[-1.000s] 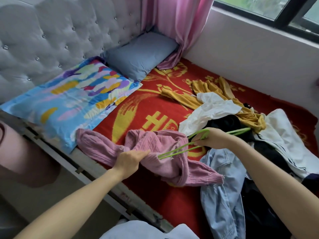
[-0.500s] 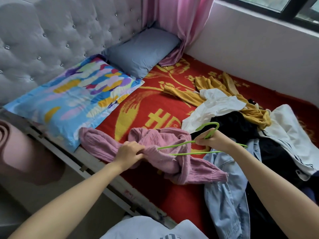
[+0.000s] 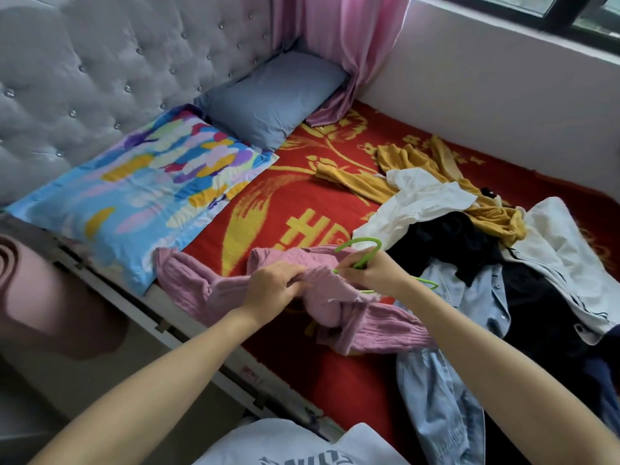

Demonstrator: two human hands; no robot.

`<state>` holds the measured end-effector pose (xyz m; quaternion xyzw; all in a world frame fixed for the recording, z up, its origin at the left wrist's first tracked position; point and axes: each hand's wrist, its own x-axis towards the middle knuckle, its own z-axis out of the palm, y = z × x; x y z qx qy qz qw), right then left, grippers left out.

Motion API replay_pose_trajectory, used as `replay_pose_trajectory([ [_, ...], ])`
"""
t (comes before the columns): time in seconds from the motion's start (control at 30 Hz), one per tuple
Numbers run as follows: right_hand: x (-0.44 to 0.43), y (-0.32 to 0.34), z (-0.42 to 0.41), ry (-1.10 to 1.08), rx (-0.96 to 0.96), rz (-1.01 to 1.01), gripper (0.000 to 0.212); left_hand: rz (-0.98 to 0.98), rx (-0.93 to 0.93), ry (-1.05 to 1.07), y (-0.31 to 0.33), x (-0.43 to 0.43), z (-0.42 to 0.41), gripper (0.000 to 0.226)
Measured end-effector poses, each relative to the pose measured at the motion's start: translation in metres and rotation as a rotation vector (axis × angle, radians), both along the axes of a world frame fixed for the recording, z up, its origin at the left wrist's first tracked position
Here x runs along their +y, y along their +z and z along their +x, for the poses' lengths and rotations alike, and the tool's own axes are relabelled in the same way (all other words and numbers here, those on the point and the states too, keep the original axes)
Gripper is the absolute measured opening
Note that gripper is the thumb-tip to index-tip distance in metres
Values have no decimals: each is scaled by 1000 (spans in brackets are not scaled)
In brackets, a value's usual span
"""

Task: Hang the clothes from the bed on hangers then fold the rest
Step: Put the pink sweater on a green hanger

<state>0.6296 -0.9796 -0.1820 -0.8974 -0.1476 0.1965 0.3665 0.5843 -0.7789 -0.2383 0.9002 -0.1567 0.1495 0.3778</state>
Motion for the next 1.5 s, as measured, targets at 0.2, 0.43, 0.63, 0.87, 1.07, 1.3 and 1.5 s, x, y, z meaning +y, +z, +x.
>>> replay_pose_trajectory([
  [0.2,-27,7,7,13,-308,-174,22,-38,-39,4,13,15,4,21],
  [0.43,0,-11,-18,-45,-395,93,11,-39,-125,-33,34,4,4,17],
  [0.63,1,5,-14,54,-380,134,14,-90,-66,-4,37,10,6,20],
  [0.87,-56,-3,5,-555,-816,14,41,-222,-13,136,42,31,15,24],
  [1.07,-59,-49,-20,-963,-284,404,33,-165,-50,140,45,38,20,26],
  [1.3,-40,-53,-34,-994,-235,492,23,-197,-28,162,37,39,30,29],
  [1.5,-23,-57,-46,-420,-677,94,21,-198,-36,164,36,37,35,29],
])
